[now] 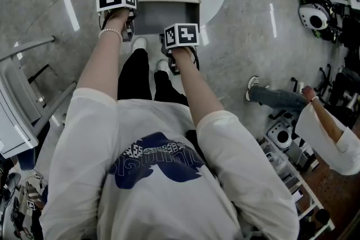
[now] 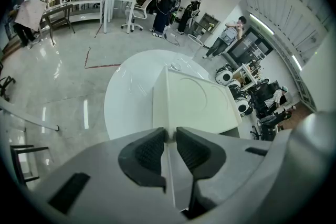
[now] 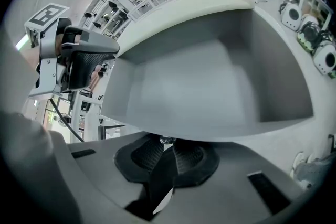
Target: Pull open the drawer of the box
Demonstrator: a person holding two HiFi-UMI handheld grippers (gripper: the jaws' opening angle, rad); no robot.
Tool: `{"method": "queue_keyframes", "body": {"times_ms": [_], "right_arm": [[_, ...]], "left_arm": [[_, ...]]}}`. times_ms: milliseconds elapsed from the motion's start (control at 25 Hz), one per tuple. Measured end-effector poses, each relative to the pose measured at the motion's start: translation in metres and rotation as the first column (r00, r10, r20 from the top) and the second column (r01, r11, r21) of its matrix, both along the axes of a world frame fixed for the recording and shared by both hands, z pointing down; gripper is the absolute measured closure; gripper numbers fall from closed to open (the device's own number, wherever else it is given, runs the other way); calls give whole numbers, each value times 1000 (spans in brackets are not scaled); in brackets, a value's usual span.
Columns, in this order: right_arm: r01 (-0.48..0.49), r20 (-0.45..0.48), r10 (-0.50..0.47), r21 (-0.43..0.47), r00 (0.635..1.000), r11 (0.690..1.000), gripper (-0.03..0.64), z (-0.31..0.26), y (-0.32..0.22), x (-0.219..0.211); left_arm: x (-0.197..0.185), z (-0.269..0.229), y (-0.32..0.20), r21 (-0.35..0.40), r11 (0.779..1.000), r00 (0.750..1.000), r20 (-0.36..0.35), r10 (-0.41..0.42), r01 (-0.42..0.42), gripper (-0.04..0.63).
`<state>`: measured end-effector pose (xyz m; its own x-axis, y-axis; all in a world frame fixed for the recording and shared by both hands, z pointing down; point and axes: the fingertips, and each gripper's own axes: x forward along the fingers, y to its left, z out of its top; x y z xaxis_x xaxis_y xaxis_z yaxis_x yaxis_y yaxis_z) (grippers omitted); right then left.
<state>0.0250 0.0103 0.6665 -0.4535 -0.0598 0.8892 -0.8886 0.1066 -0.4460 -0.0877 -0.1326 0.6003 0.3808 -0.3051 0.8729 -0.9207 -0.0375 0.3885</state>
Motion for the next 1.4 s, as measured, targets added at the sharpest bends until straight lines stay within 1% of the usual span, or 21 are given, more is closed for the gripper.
{"method": "queue_keyframes", "body": {"times_ms": [520, 1160, 1400], "right_arm": [[-6, 4, 6, 5, 1000, 1000, 568, 3, 3, -1], [-6, -3, 6, 5, 1000, 1000, 568, 2, 2, 0], [5, 3, -5, 29, 1000, 1000, 561, 3, 3, 0]], "left_arm": [[-1, 5, 0, -3, 1000, 1000, -1, -2, 2, 514], [0, -1, 0, 2, 1000, 1000, -7, -6, 6, 514], [1, 1, 1, 7, 1000, 1000, -7, -13, 13, 515]]}}
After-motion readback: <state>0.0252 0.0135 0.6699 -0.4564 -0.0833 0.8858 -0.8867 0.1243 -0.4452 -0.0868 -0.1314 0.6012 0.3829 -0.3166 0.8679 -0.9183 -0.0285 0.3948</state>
